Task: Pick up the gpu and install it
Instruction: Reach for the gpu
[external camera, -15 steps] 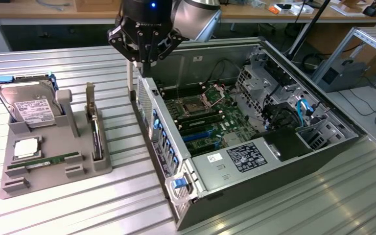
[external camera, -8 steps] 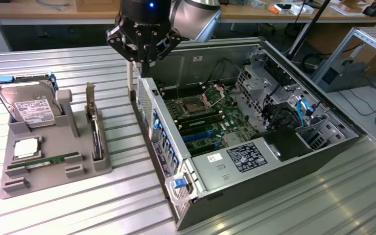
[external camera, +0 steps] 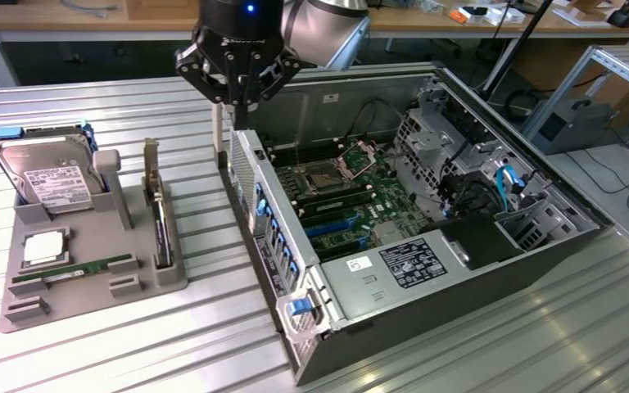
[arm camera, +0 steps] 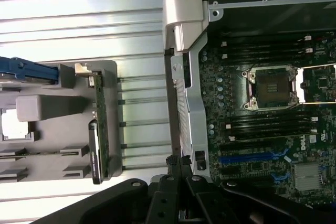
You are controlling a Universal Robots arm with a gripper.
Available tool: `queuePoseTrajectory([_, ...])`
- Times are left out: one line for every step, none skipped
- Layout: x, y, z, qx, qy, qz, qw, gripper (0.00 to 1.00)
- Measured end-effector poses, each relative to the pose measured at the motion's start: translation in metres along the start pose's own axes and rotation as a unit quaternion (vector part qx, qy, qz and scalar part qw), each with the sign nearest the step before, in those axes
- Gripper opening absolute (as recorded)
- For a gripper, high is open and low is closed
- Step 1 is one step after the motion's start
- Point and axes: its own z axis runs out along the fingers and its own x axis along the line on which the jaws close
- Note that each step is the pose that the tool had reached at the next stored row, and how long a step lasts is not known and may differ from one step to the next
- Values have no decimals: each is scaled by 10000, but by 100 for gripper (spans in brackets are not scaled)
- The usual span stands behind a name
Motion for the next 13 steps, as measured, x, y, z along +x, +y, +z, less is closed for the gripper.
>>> queuePoseTrajectory([3, 0, 0, 0, 0, 0, 10000, 11])
queuePoseTrajectory([5, 0, 0, 0, 0, 0, 10000, 11])
queuePoseTrajectory([8, -1, 0, 0, 0, 0, 10000, 11])
queuePoseTrajectory([9, -1, 0, 0, 0, 0, 10000, 11])
queuePoseTrajectory([12, -1, 0, 0, 0, 0, 10000, 11])
queuePoseTrajectory([14, -1, -1, 0, 0, 0, 10000, 11])
queuePoseTrajectory([16, -1, -1, 0, 0, 0, 10000, 11])
queuePoseTrajectory([17, -1, 0, 0, 0, 0, 10000, 11])
queuePoseTrajectory([19, -1, 0, 0, 0, 0, 10000, 11])
queuePoseTrajectory([22, -2, -1, 0, 0, 0, 10000, 11])
queuePoseTrajectory([24, -2, -1, 0, 0, 0, 10000, 11])
queuePoseTrajectory([27, -2, -1, 0, 0, 0, 10000, 11])
queuePoseTrajectory([32, -2, -1, 0, 0, 0, 10000, 11])
